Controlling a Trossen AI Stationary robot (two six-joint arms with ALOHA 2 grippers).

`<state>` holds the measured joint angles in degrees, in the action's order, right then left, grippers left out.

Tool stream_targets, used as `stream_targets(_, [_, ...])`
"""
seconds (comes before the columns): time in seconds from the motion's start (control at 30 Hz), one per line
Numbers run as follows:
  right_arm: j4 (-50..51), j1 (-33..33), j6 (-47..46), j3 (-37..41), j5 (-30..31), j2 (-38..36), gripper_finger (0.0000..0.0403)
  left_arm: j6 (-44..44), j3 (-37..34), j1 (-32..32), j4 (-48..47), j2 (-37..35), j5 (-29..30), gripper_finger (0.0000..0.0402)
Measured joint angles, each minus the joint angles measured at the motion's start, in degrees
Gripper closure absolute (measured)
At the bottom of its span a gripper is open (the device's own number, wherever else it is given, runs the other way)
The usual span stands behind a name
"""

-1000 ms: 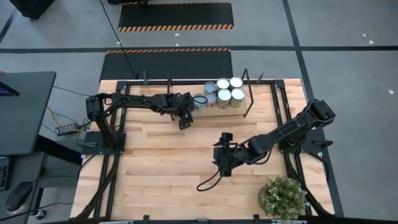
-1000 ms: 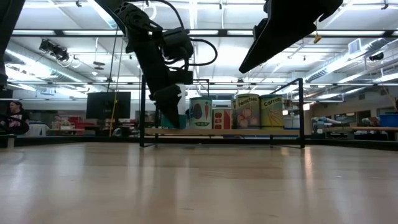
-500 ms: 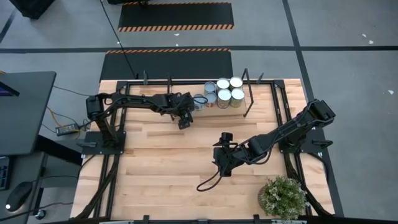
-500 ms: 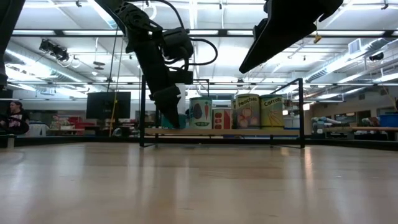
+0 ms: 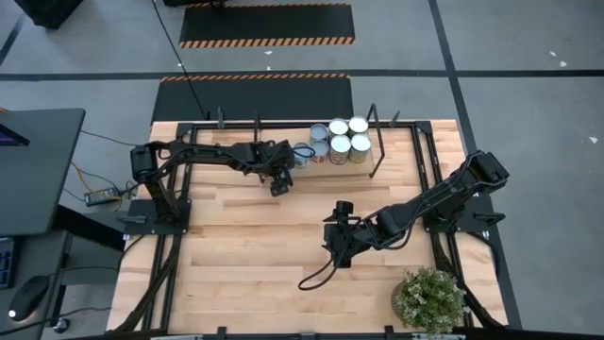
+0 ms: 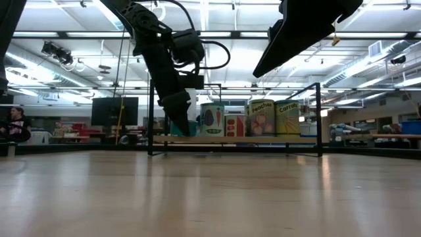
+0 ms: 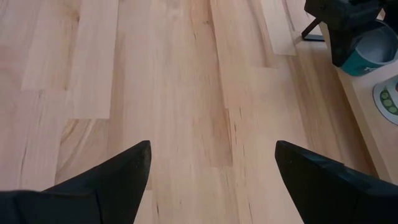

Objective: Pick and place cans onto a shelf
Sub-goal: Put the canned tuna on the shelf

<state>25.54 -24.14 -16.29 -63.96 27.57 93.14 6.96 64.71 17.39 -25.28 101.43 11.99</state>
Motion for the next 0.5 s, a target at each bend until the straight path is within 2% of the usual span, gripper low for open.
stream_targets(0.5, [0.0, -0.1, -0.1, 0.0, 0.0, 0.0, 0.0053, -0.6, 0.0, 0.0, 0.0, 0.0, 0.0, 0.0085])
